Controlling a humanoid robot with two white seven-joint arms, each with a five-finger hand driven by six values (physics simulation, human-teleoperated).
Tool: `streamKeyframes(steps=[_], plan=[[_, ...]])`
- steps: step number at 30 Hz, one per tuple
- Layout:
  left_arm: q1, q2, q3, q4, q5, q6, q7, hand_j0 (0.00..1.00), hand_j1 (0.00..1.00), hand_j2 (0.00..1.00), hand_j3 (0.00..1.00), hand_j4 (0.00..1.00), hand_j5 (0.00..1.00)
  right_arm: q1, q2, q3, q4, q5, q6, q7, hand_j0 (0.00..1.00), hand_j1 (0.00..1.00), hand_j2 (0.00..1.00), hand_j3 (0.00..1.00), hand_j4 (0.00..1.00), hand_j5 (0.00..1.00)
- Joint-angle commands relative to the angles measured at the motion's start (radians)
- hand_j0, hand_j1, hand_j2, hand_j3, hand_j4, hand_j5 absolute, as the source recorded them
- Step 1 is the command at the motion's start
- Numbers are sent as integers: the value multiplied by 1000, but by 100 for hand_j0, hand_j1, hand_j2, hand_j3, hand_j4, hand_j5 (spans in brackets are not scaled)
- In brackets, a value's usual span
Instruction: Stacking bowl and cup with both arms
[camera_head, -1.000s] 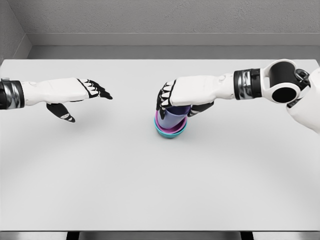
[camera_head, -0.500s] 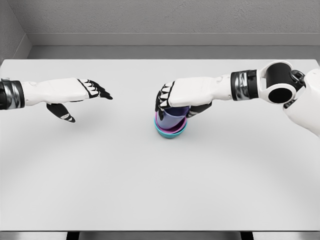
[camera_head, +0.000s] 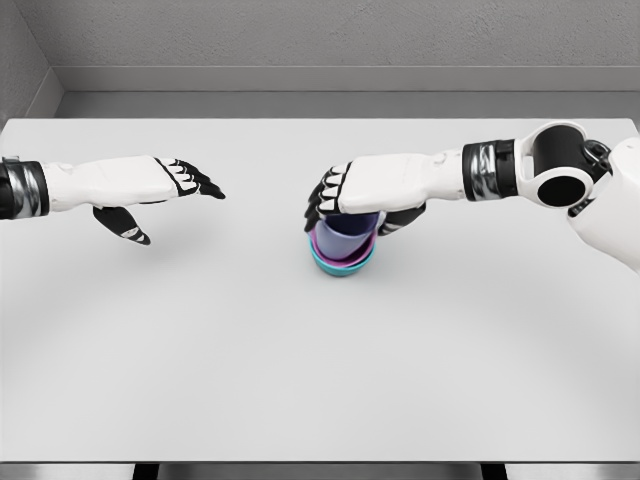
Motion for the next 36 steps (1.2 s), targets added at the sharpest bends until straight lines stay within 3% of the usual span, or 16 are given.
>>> streamKeyframes(steps=[1,3,5,6,8,11,13,16,19,22,36], plan=[[0,1,0,0,6,3,0,100,100,100,100,100,100,0,-5,-5,-1,-6,3,0,100,100,100,100,100,100],[0,1,0,0,6,3,0,100,100,100,100,100,100,2,-34,-60,-1,-17,3,0,100,100,100,100,100,100],[0,1,0,0,6,3,0,100,100,100,100,100,100,26,-80,-215,2,-35,3,0,100,100,100,100,100,100],[0,1,0,0,6,3,0,100,100,100,100,100,100,48,-98,-313,23,-109,3,0,100,100,100,100,100,100],[0,1,0,0,6,3,0,100,100,100,100,100,100,69,-118,-399,97,-175,3,0,100,100,100,100,100,100],[0,1,1,0,6,3,0,100,100,100,100,100,100,81,-133,-409,158,-175,3,0,100,100,100,100,100,100],[0,1,0,0,6,3,0,100,100,100,100,100,100,92,-137,-402,275,-172,3,0,100,100,100,100,100,100],[0,1,0,0,6,3,0,100,100,100,100,100,100,94,-137,-399,316,-170,3,0,100,100,100,100,100,100],[0,1,1,0,6,3,0,100,100,100,100,100,100,95,-137,-387,324,-162,3,0,100,100,100,100,100,100],[0,1,0,0,6,3,0,100,100,100,100,100,100,91,-135,-320,324,-161,3,0,100,100,100,100,100,100],[34,5,-2,11,6,3,0,100,100,100,100,100,100,92,-138,-315,327,-161,3,0,100,100,100,100,100,100]])
